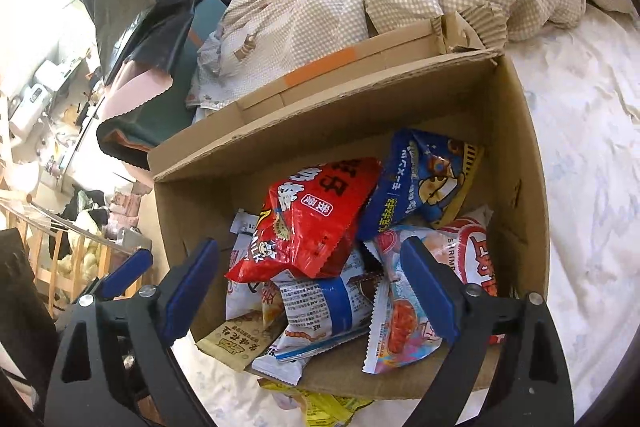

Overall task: Organize snacks
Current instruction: 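Withdraw both open tools from the box toward the last two snacks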

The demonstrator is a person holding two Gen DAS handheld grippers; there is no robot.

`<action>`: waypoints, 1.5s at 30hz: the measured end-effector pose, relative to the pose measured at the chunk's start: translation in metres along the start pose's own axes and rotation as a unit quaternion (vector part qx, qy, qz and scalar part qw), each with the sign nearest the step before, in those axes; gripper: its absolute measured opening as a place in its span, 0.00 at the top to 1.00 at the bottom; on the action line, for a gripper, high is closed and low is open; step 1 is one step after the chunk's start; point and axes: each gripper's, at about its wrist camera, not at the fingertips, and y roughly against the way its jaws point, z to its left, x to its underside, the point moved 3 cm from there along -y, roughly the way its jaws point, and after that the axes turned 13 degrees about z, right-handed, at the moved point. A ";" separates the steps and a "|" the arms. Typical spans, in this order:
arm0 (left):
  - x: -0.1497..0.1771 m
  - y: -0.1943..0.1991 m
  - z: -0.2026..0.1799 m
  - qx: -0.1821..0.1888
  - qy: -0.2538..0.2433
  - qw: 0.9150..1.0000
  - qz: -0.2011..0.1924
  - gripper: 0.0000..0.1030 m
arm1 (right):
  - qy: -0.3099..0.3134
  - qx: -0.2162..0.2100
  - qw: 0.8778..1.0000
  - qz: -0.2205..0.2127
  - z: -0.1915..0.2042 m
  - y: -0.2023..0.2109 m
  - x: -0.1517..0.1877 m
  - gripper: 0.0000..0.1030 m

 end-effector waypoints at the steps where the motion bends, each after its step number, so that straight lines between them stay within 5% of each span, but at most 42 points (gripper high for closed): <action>1: 0.000 0.000 0.001 0.000 0.002 1.000 0.000 0.19 | 0.002 0.000 1.000 0.000 0.001 0.001 0.000 0.09; 31: 0.073 0.051 0.020 -0.019 0.017 1.000 -0.014 0.19 | 0.014 0.013 1.000 -0.006 0.008 0.050 0.083 0.09; 45: 0.121 0.049 0.027 -0.010 0.041 0.998 0.044 0.19 | -0.008 0.008 1.000 0.025 0.000 0.044 0.142 0.09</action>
